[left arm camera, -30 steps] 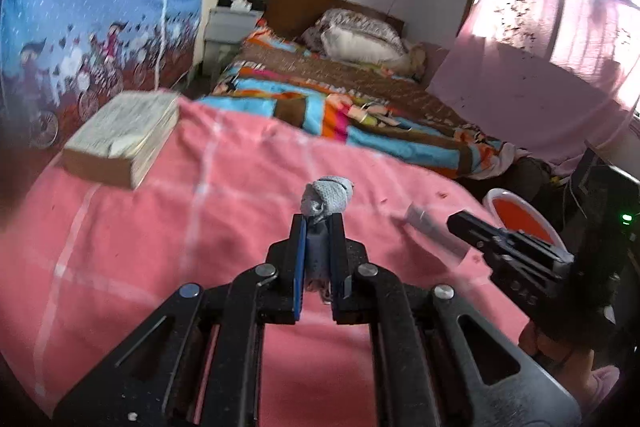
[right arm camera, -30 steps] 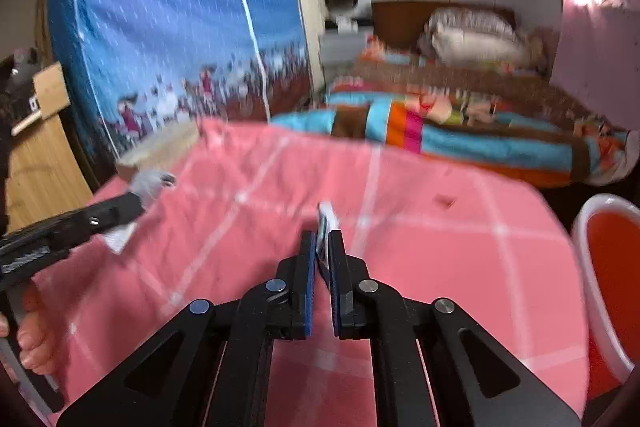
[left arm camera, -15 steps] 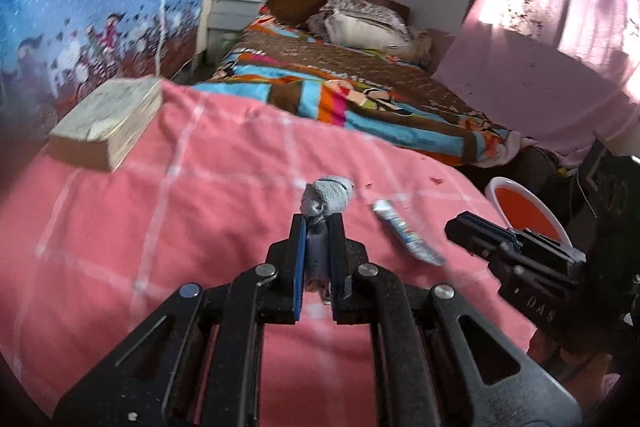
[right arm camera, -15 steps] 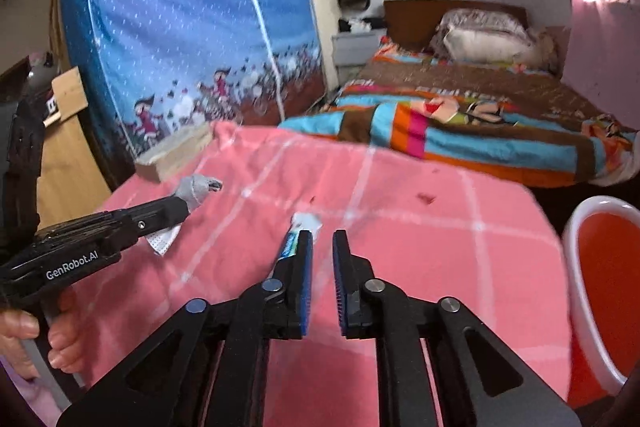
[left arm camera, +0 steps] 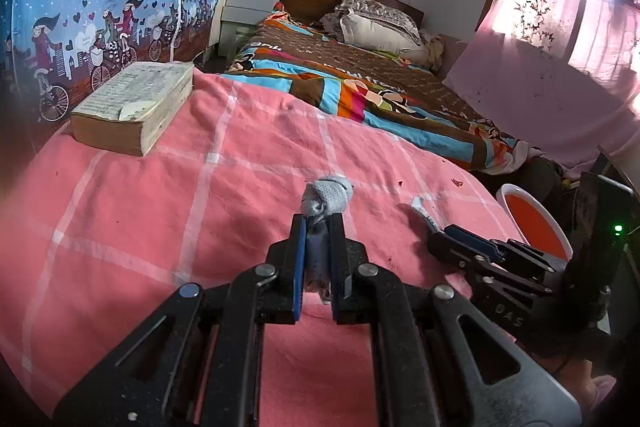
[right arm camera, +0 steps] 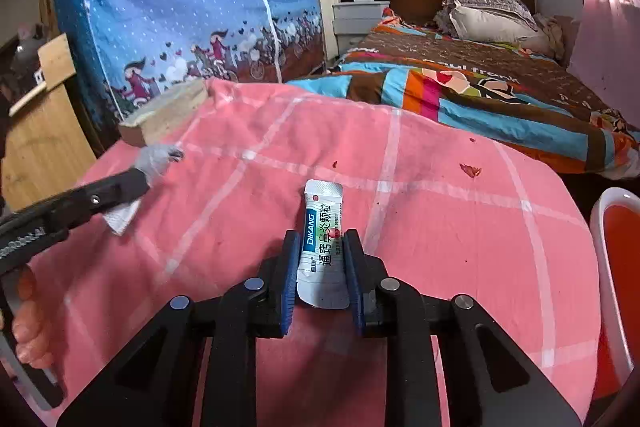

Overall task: Collect trash
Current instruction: 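Grasp the white ointment tube with the right tool while the left tool holds the cloth scrap, then carry the cloth scrap and tube over the red bucket and open both tools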

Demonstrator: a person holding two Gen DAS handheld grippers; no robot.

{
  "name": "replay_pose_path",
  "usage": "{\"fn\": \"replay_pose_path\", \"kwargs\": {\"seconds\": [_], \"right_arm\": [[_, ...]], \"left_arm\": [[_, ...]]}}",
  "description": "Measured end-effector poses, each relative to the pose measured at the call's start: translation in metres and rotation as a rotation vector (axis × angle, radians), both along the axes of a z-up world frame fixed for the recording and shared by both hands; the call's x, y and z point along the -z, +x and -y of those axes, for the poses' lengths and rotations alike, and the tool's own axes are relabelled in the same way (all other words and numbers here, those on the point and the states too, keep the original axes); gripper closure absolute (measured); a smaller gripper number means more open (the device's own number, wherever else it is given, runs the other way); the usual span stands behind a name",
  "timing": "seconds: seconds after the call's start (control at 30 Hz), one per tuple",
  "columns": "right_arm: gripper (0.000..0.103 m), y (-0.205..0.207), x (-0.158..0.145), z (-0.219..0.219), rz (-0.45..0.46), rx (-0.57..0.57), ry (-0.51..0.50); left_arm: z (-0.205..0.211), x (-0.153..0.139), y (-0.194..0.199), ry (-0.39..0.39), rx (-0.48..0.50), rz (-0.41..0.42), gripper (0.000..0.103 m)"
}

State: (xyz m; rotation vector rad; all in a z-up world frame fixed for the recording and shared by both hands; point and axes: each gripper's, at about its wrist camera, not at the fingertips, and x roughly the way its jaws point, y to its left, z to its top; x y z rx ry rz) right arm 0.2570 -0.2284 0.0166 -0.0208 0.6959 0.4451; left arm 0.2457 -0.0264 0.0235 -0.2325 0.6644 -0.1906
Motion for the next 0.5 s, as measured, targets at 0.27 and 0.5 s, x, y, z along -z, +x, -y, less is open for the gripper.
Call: {"fn": "replay_pose_path", "kwargs": {"seconds": [0.27,0.5], "right_arm": [[0.083,-0.042,-0.045,0.032,0.283,0.054,0.048],[0.083,-0.081,-0.091,0.089,0.563,0.188,0.089]], "left_arm": [[0.034,-0.025,-0.006,-0.003,0.067,0.125,0.086],[0.091,-0.066,-0.019,-0.010,0.175,0.337,0.086]]}}
